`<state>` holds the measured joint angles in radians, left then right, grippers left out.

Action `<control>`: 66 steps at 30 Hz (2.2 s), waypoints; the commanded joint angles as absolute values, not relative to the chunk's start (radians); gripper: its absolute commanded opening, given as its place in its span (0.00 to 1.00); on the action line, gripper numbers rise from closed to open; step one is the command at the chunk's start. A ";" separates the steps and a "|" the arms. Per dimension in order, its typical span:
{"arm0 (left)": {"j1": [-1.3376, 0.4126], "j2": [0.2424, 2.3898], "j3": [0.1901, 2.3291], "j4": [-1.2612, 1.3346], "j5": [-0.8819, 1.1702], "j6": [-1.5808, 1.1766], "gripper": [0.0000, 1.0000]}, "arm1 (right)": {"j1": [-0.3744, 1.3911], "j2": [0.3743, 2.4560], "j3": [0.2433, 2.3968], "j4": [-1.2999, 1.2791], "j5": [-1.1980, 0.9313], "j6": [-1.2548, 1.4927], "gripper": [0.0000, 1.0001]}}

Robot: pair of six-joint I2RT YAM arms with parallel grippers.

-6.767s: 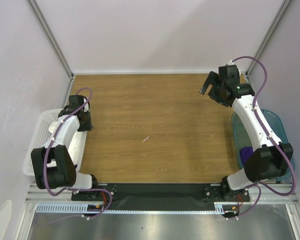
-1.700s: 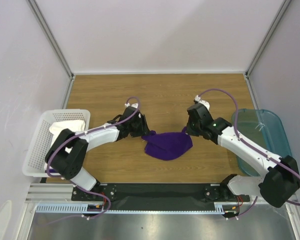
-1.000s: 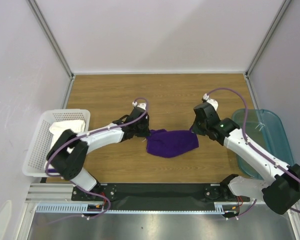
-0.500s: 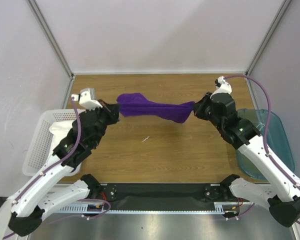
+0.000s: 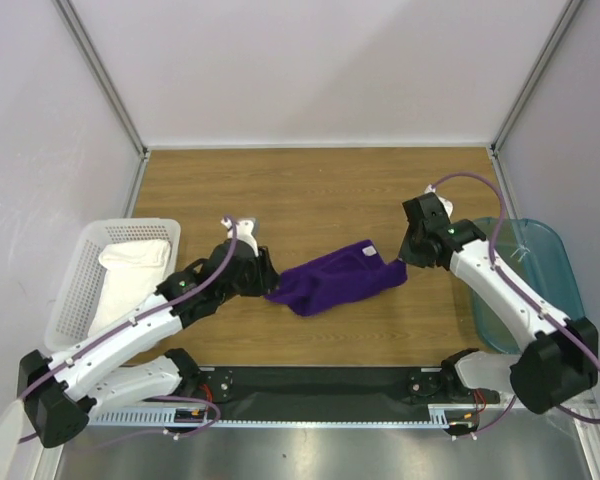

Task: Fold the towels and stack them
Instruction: Flatten out the crumpled towel

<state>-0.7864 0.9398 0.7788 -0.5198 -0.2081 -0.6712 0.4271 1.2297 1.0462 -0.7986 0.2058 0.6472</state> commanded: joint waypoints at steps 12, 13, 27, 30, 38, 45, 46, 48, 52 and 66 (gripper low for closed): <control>-0.649 1.174 0.818 -0.439 0.021 -0.601 0.77 | 0.373 1.040 0.848 -0.810 0.195 0.477 0.00; -0.650 1.204 0.822 -0.399 0.046 -0.594 0.75 | 0.370 1.034 0.844 -0.807 0.195 0.480 0.00; -0.745 1.385 0.773 -0.356 0.230 -0.670 0.61 | 0.365 1.129 0.888 -0.838 0.164 0.515 0.00; -0.767 1.394 0.744 -0.351 0.212 -0.696 0.59 | 0.364 1.118 0.885 -0.848 0.163 0.517 0.00; -0.778 1.396 0.744 -0.316 0.092 -0.724 0.14 | 0.364 1.082 0.919 -0.868 0.134 0.514 0.00; -0.775 1.273 0.908 -0.472 -0.175 -0.643 0.00 | 0.364 1.075 0.989 -0.936 0.088 0.525 0.36; -0.775 1.263 0.932 -0.520 -0.217 -0.635 0.00 | 0.364 1.083 1.009 -0.957 0.080 0.529 0.52; -0.775 1.241 0.936 -0.557 -0.227 -0.621 0.00 | 0.365 1.110 1.076 -0.971 0.078 0.537 0.60; -0.778 1.195 0.820 -0.548 -0.167 -0.632 0.00 | 0.365 1.176 1.147 -0.899 0.051 0.526 0.62; -0.782 1.051 0.631 -0.532 -0.123 -0.699 0.00 | 0.540 1.690 1.311 -0.574 0.132 0.594 0.62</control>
